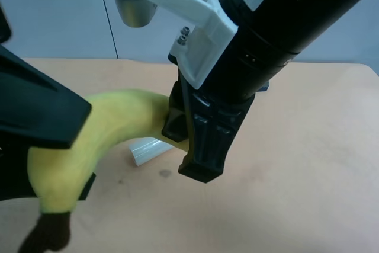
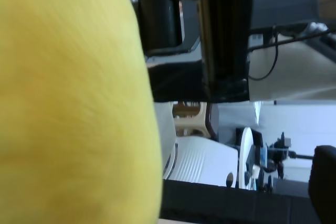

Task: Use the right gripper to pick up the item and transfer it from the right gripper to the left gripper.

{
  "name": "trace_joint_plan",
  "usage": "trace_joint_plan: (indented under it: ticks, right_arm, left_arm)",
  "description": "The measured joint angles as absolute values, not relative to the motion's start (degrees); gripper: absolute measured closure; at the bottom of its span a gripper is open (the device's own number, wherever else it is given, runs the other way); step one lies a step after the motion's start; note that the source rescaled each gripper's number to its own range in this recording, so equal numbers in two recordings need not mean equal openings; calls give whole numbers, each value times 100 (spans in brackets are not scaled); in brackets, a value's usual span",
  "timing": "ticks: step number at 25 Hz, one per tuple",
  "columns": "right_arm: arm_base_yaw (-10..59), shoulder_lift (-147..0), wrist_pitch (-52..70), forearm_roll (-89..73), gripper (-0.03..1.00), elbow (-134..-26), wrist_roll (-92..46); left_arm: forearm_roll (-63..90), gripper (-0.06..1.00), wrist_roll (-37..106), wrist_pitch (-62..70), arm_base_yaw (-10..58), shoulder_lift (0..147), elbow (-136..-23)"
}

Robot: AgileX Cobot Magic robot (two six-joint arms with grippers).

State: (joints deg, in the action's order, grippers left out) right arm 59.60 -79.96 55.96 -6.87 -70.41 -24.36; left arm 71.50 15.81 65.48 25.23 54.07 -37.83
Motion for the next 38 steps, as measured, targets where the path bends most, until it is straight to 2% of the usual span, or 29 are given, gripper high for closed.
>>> trace_joint_plan:
  ticks: [5,11,13,15,17,20,23,24,30,31,33,35,37,38]
  right_arm:
    - [5960,-7966,5594,-840,97,-7041,-2545]
    - [5960,-7812,5729,-780,97,-7041,-2566]
    - [5960,-7789,5771,-773,97,-7041,-2572]
    - [5960,-7782,5824,-773,97,-7041,-2582]
    - [5960,-7782,5839,-771,97,-7041,-2587]
    - [5960,-7782,5850,-771,97,-7041,-2587]
    - [5960,-7782,5828,-788,97,-7041,-2587]
    - [5960,-7782,5822,-816,97,-7041,-2587]
    - [5960,-7782,5818,-819,95,-7041,-2587]
    - [5960,-7782,5824,-819,89,-7041,-2587]
    - [5960,-7782,5858,-819,63,-7041,-2587]
    - [5960,-7782,5865,-813,24,-7041,-2581]
    - [5960,-7782,5889,-757,7,-7041,-2544]
    - [5960,-7782,5908,-708,3,-7041,-2517]
  left_arm:
    - [7244,-6,1727,5926,3153,5879,-3783]
    - [7986,-5,2436,5863,3267,6266,-3783]
    - [8123,-1,2610,5850,3267,6302,-3783]
    - [8173,11,2702,5811,3267,6326,-3783]
    - [8191,27,2762,5765,3267,6326,-3783]
    - [8190,57,2793,5667,3267,6326,-3783]
    - [8190,92,2826,5619,3267,6326,-3783]
    - [8190,94,2856,5611,3267,6326,-3783]
    - [8190,94,2930,5580,3267,6326,-3783]
    - [8190,94,2936,5580,3267,6326,-3783]
    - [8209,94,2942,5574,3267,6326,-3783]
    - [8222,94,2942,5560,3267,6326,-3783]
    - [8228,94,2942,5546,3267,6326,-3783]
    - [8233,94,2942,5546,3267,6326,-3783]
